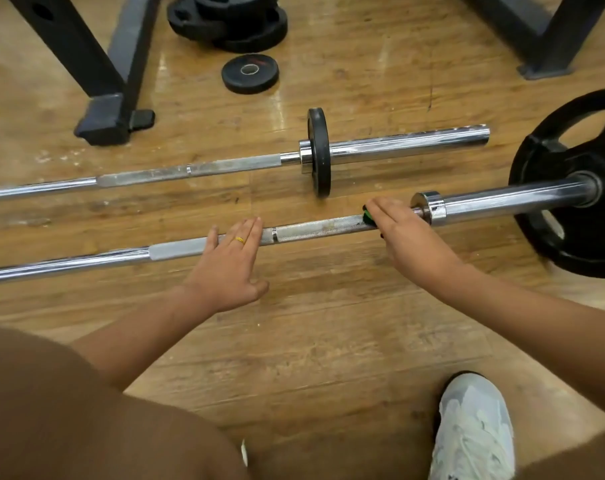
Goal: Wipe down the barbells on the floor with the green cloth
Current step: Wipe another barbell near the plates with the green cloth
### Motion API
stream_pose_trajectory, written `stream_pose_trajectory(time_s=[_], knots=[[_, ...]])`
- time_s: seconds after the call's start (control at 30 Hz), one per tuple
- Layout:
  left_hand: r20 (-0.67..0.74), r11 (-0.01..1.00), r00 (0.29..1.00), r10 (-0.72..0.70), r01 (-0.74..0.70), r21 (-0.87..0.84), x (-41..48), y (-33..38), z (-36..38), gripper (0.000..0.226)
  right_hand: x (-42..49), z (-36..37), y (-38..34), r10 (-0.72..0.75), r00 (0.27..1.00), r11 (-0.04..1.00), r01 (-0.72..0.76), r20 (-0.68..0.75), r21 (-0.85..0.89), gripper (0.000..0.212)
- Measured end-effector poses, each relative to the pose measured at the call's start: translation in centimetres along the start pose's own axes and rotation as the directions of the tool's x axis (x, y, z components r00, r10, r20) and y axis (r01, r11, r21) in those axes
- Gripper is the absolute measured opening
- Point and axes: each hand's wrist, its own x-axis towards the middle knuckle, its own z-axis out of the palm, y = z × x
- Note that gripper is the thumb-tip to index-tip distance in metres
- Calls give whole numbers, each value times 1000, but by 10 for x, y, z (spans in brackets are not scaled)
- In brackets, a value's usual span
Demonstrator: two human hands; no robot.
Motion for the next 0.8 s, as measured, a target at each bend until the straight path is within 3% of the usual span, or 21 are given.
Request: stream_pose_trajectory(time_s=[0.07, 0.23, 0.4, 0.57, 0.8], knots=[[-5, 1000, 1000, 2, -2, 3, 3, -2, 0, 111, 3, -3, 2, -38, 999, 999, 38, 16, 1, 74], [-28, 1000, 1000, -12, 11, -15, 11, -3, 1, 112, 14, -7, 12, 89, 995, 996, -89, -35, 4, 75], [-52, 999, 998, -22, 21, -29, 14, -3, 3, 111, 15, 4, 0, -14, 1000, 1000, 14, 11, 10, 78], [-54, 998, 998, -42, 40, -47, 13, 1, 4, 110, 12, -1, 14, 134, 989, 991, -135, -62, -12, 81], [-91, 992, 991, -102, 95, -77, 6, 17, 6, 109, 11, 3, -9, 1, 1000, 1000, -1, -15, 28, 74]])
